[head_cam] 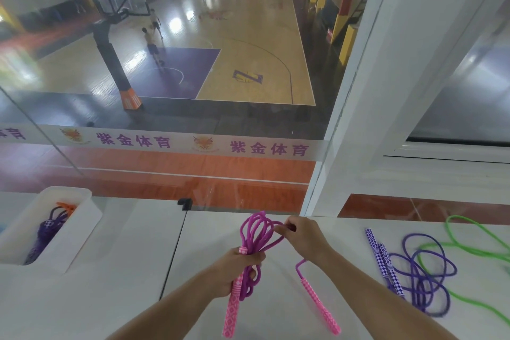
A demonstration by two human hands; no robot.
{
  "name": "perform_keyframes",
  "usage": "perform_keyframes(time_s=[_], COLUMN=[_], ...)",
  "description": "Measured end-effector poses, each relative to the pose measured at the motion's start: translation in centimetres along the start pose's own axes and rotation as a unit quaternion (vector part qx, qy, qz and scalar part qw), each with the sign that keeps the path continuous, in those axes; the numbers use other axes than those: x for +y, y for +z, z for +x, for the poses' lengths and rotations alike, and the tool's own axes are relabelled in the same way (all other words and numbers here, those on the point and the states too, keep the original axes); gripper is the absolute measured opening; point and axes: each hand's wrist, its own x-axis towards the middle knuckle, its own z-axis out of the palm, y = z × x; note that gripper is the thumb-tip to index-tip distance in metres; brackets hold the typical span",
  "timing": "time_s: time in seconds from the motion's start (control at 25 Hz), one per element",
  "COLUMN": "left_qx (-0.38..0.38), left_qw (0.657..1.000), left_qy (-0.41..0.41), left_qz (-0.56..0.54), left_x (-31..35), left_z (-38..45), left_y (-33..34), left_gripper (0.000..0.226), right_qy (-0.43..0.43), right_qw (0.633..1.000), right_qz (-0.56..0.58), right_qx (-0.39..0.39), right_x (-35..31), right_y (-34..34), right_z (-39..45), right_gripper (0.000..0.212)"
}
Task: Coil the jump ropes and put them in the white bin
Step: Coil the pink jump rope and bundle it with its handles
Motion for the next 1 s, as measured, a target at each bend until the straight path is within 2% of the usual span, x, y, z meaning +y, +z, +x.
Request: perform_keyframes(time_s=[0.16,0.28,0.44,0.52,0.6,0.72,0.8,0.88,0.92,1.0], left_qx=[-0.034,-0.051,-0.009,0.024,0.044,0.047,0.049,0.076,0.093,0.110], left_qw=[0.995,0.995,0.995,0.994,0.995,0.998,0.989,0.947,0.905,0.794], left_qy=[-0.005,-0.009,0.008,0.017,0.020,0.010,0.006,0.022,0.040,0.086], left_qz=[-0.095,-0.081,-0.097,-0.104,-0.085,0.027,0.140,0.312,0.413,0.592], left_x=[-0.1,0.0,0.2,0.3,0.5,1.2,1.5,1.5,1.5,1.5], left_z=[-0.4,-0.9,-1.0,-0.8,-0.5,-0.3,0.2,1.1,1.4,1.5], left_y=[-1.3,-2.9,-4.4,-4.7,-4.8,-4.6,-4.1,-3.4,-2.9,-2.0], left_gripper=[0.037,0.026,0.014,0.014,0.015,0.017,0.022,0.034,0.041,0.041], right_qy=[0.003,0.010,0.024,0.031,0.044,0.063,0.072,0.051,0.018,-0.067], right_qw=[1.000,1.000,0.999,0.998,0.989,0.956,0.940,0.946,0.955,0.957], right_qz=[-0.001,0.007,0.021,0.023,0.031,0.108,0.155,0.125,0.073,-0.016], right_qx=[-0.019,-0.009,0.004,-0.045,-0.134,-0.265,-0.296,-0.293,-0.289,-0.282], right_x=[0.8,1.6,2.7,2.9,2.8,1.7,0.4,-0.9,-1.5,-2.3], right_y=[0.0,-0.9,-2.0,-1.8,-1.8,-2.1,-2.2,-2.1,-2.2,-2.5], right_z=[0.2,0.2,-0.1,-0.3,-0.5,-0.7,-0.8,-0.8,-0.8,-0.5], right_gripper=[0.025,0.019,0.017,0.017,0.019,0.030,0.034,0.033,0.029,0.023])
